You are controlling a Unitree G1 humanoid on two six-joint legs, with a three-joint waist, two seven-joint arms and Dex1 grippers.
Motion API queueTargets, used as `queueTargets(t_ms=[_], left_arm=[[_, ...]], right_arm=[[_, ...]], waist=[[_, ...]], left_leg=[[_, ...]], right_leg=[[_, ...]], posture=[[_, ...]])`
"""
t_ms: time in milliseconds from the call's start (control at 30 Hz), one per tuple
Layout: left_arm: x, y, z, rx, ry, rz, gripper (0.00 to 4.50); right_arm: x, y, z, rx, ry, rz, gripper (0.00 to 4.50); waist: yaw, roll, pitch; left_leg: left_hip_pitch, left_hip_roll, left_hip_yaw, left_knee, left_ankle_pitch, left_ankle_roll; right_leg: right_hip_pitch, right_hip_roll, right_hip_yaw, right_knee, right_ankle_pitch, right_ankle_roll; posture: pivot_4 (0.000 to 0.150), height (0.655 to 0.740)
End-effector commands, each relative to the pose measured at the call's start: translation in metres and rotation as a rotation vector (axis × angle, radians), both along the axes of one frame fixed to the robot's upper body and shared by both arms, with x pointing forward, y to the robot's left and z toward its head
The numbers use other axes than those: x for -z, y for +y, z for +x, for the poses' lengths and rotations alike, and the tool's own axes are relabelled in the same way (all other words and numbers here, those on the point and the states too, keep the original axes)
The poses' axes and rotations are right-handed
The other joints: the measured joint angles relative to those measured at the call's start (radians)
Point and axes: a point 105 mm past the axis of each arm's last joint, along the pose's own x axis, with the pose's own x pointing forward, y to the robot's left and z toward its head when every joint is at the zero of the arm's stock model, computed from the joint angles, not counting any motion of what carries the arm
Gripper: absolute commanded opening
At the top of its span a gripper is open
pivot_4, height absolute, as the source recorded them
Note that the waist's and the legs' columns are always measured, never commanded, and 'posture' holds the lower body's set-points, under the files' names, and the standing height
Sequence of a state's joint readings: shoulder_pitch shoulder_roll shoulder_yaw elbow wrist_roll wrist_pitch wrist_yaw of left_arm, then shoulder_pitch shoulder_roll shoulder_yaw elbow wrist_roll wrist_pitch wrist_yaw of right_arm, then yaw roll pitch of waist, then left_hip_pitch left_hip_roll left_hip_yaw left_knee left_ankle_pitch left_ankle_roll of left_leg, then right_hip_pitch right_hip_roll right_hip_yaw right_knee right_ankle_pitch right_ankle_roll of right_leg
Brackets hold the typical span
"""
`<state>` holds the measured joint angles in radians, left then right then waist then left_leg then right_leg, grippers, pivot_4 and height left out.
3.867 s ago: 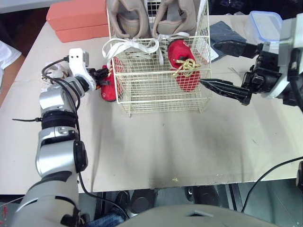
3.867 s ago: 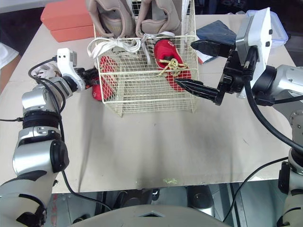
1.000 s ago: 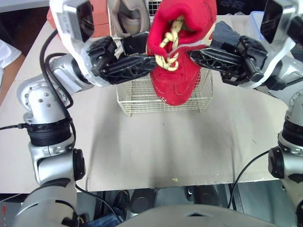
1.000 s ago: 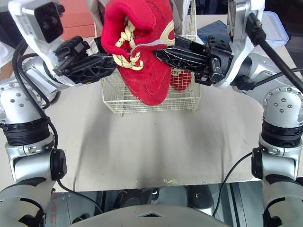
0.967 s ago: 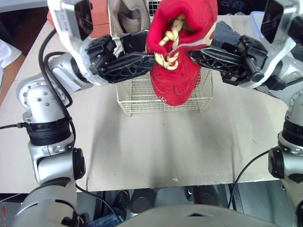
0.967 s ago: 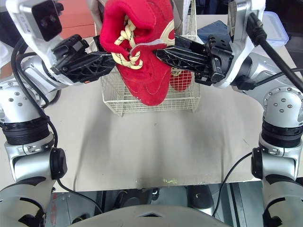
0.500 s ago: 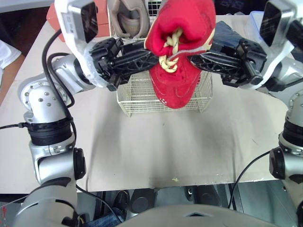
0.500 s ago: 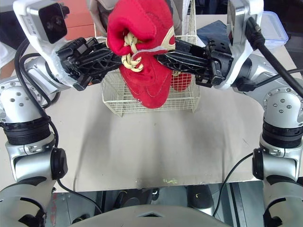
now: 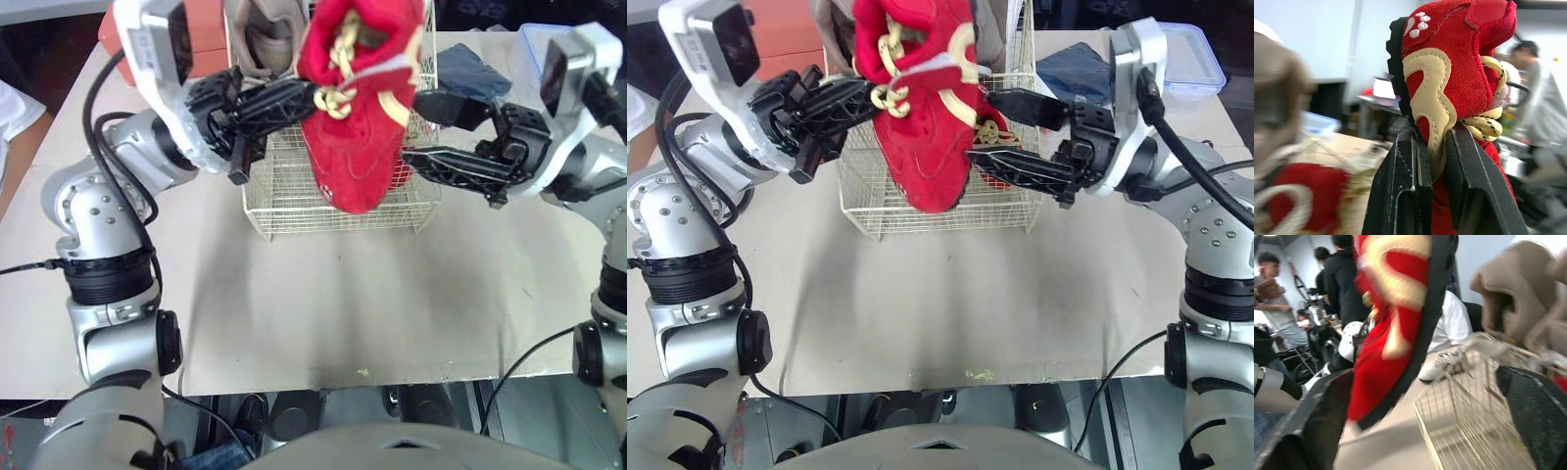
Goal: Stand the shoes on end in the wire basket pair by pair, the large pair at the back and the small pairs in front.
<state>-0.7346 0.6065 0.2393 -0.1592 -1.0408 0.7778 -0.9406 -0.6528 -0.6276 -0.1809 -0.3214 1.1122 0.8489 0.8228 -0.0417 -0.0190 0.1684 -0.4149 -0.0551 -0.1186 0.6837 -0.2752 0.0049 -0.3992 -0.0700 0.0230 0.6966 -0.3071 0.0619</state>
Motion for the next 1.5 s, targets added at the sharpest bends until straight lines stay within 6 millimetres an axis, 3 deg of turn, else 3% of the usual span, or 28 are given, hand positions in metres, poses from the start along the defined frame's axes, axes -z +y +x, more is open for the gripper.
queueTargets(t_ms=[33,333,467,533,667,767,867,1067,1167,1367,1500], left_arm=[[-0.017,0.014,0.001,-0.148,-0.107,-0.064,0.13],[-0.001,0.024,0.007,-0.530,-0.193,0.038,0.13],[-0.021,0.031,0.002,-0.698,-0.390,-0.037,0.13],[-0.017,0.031,0.004,-0.752,-0.466,0.013,0.13],[-0.008,0.031,0.007,-0.804,-0.515,0.035,0.13],[0.010,0.028,0.011,-0.824,-0.505,0.046,0.13],[0.030,0.026,0.016,-0.859,-0.519,0.060,0.13],[0.051,0.027,0.028,-0.874,-0.496,-0.002,0.13],[0.056,0.028,0.036,-0.863,-0.515,0.005,0.13],[0.041,0.032,0.043,-0.876,-0.581,-0.037,0.13],[0.060,0.029,0.047,-0.849,-0.524,0.017,0.13]], right_arm=[[-0.015,-0.011,-0.006,0.043,-0.100,0.014,4.50],[-0.009,-0.035,-0.003,0.215,-0.239,-0.136,4.50],[-0.003,-0.048,0.000,0.261,-0.218,-0.150,4.50],[0.000,-0.053,0.002,0.286,-0.209,-0.164,4.50],[0.005,-0.064,0.005,0.336,-0.188,-0.192,4.50],[0.004,-0.069,0.003,0.349,-0.176,-0.189,4.50],[0.004,-0.068,0.002,0.350,-0.178,-0.184,4.50],[0.002,-0.066,-0.001,0.333,-0.146,-0.157,4.50],[-0.003,-0.068,0.000,0.360,-0.159,-0.141,4.50],[-0.010,-0.067,-0.007,0.352,-0.187,-0.096,4.50],[-0.004,-0.069,-0.008,0.377,-0.189,-0.121,4.50]], waist=[[0.000,0.000,0.000],[0.004,0.000,0.000],[0.012,0.000,0.000],[0.013,0.000,0.000],[0.017,0.000,0.000],[0.025,0.000,0.000],[0.030,0.000,0.000],[0.033,0.001,-0.001],[0.033,0.001,-0.001],[0.031,0.001,-0.001],[0.031,0.001,-0.001]], left_leg=[[0.000,0.000,0.000,0.000,0.000,0.000],[0.000,0.000,0.000,0.000,0.000,0.000],[0.000,0.000,0.000,0.000,0.000,0.000],[0.000,0.000,0.001,0.000,0.000,0.000],[0.000,0.000,0.002,0.000,0.000,0.000],[0.000,0.000,0.002,0.000,0.000,0.000],[0.001,0.000,0.002,0.000,0.000,0.000],[0.001,0.000,0.001,0.000,0.000,0.000],[0.002,0.000,0.001,0.000,0.000,0.000],[0.001,0.000,0.001,0.001,0.000,0.000],[0.001,0.000,0.001,0.001,0.000,0.000]], right_leg=[[0.000,0.000,0.000,0.000,0.000,0.000],[0.000,0.000,0.001,-0.001,0.000,0.000],[0.000,0.000,0.001,0.000,0.000,0.000],[0.000,0.000,0.001,0.000,0.000,0.000],[0.000,0.000,0.001,0.000,0.000,0.000],[0.000,0.000,0.001,0.000,0.000,0.000],[0.001,0.000,0.001,0.000,0.000,0.000],[0.003,0.000,0.000,0.000,0.000,0.000],[0.003,0.000,0.000,0.000,0.000,0.000],[0.003,0.001,-0.001,0.000,0.000,0.000],[0.003,0.000,-0.001,0.000,0.000,0.000]], posture=[[0.150,0.7400],[0.150,0.7400],[0.150,0.7400],[0.150,0.7400],[0.150,0.7400],[0.150,0.7400],[0.150,0.7400],[0.150,0.7400],[0.150,0.7400],[0.150,0.7400],[0.150,0.7400]])
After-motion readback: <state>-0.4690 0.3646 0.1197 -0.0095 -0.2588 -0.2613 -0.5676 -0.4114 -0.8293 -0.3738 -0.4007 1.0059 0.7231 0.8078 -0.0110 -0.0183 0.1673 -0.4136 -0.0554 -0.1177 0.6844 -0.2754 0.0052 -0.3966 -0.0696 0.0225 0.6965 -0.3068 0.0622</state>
